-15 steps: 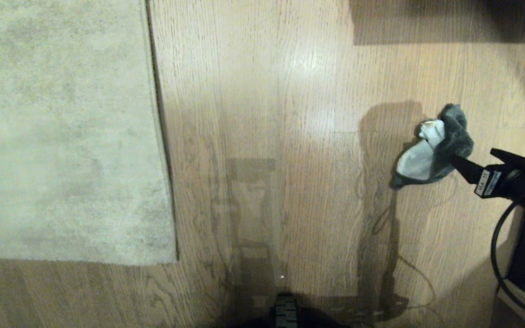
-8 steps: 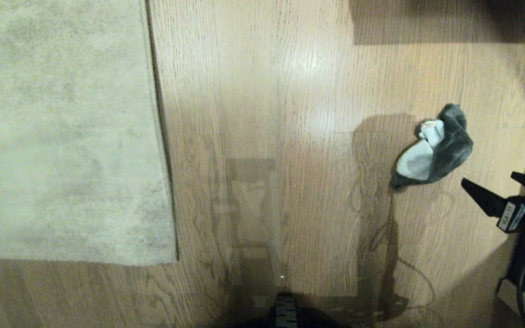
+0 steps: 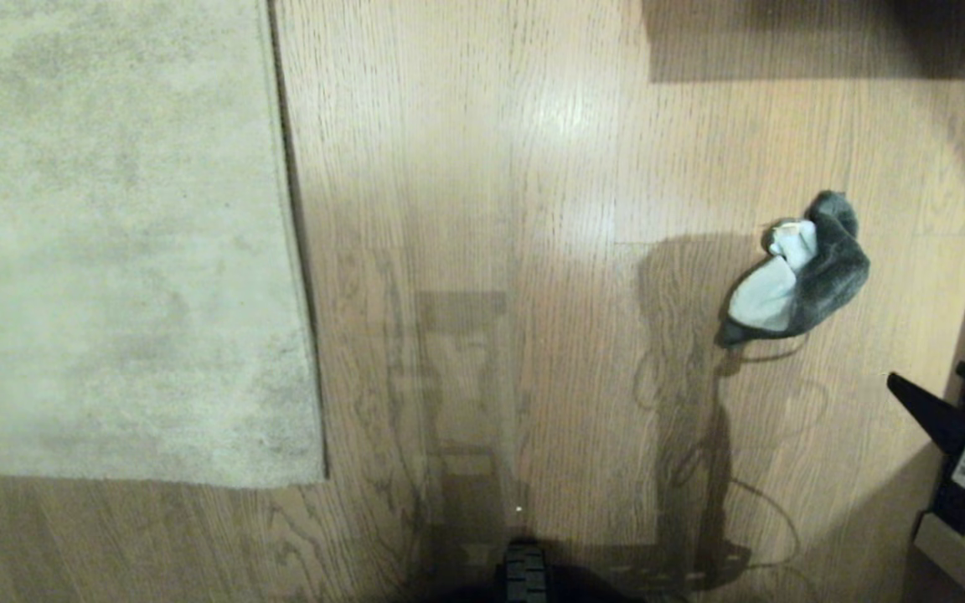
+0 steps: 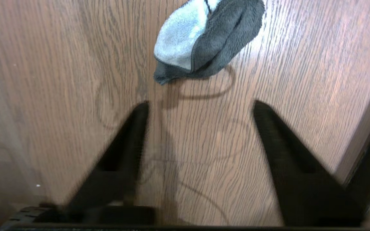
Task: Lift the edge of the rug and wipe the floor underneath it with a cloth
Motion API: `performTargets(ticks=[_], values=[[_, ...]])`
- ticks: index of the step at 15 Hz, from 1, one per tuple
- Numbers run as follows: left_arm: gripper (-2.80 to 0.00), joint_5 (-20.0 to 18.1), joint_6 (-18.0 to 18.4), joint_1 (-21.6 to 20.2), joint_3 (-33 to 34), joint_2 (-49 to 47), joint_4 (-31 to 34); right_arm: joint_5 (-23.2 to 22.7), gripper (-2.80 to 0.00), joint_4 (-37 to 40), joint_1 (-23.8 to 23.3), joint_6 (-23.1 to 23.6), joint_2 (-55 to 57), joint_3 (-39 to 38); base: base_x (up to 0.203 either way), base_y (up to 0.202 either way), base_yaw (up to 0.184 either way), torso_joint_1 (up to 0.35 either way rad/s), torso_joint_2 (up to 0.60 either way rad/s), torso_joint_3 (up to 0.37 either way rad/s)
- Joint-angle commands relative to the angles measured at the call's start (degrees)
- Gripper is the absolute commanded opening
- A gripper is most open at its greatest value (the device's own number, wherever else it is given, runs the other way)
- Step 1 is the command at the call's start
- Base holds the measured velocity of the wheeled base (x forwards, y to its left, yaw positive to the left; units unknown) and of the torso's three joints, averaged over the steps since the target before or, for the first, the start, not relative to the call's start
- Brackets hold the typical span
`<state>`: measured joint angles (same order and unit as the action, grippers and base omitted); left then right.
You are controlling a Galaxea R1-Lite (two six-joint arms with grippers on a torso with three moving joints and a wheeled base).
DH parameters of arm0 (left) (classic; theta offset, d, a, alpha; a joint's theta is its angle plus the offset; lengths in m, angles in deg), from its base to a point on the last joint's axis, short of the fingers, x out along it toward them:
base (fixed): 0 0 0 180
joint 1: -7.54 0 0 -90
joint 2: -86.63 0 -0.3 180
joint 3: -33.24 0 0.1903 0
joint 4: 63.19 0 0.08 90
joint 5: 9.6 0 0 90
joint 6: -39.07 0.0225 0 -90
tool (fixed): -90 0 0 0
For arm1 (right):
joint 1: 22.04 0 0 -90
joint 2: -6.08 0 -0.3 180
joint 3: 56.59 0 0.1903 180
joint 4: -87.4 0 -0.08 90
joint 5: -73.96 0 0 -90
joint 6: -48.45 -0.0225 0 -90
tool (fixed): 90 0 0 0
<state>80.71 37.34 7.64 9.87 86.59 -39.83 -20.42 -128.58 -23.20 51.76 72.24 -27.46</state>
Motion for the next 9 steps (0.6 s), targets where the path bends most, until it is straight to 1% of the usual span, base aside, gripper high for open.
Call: performTargets(ticks=[1,3,4,5,7,9], values=[[-2.8,0.0,0.0,0.0,0.0,0.0,0.0,0.0,-2.8,-0.2,0.0,-0.7,-4.2,-2.1,0.0,0.0,0.0,0.0,0.0,0.0],[-2.8,0.0,0.0,0.0,0.0,0.0,0.0,-0.1,-2.8,0.1,0.0,-0.8,-8.5,-4.6,0.0,0.0,0.0,0.0,0.0,0.0],[-2.8,0.0,0.0,0.0,0.0,0.0,0.0,-0.1,-2.8,1.8,0.0,-1.1,-12.4,-5.1,0.0,0.0,0.0,0.0,0.0,0.0],[-2.8,0.0,0.0,0.0,0.0,0.0,0.0,-0.2,-2.8,5.2,0.1,-1.3,-17.5,-5.3,0.0,0.0,0.0,0.0,0.0,0.0],[-2.8,0.0,0.0,0.0,0.0,0.0,0.0,-0.6,-2.8,15.6,0.2,-1.5,-30.7,-5.5,0.0,0.0,0.0,0.0,0.0,0.0],[-2.8,0.0,0.0,0.0,0.0,0.0,0.0,-0.8,-2.8,29.4,0.4,-1.4,-47.5,-5.3,0.0,0.0,0.0,0.0,0.0,0.0]])
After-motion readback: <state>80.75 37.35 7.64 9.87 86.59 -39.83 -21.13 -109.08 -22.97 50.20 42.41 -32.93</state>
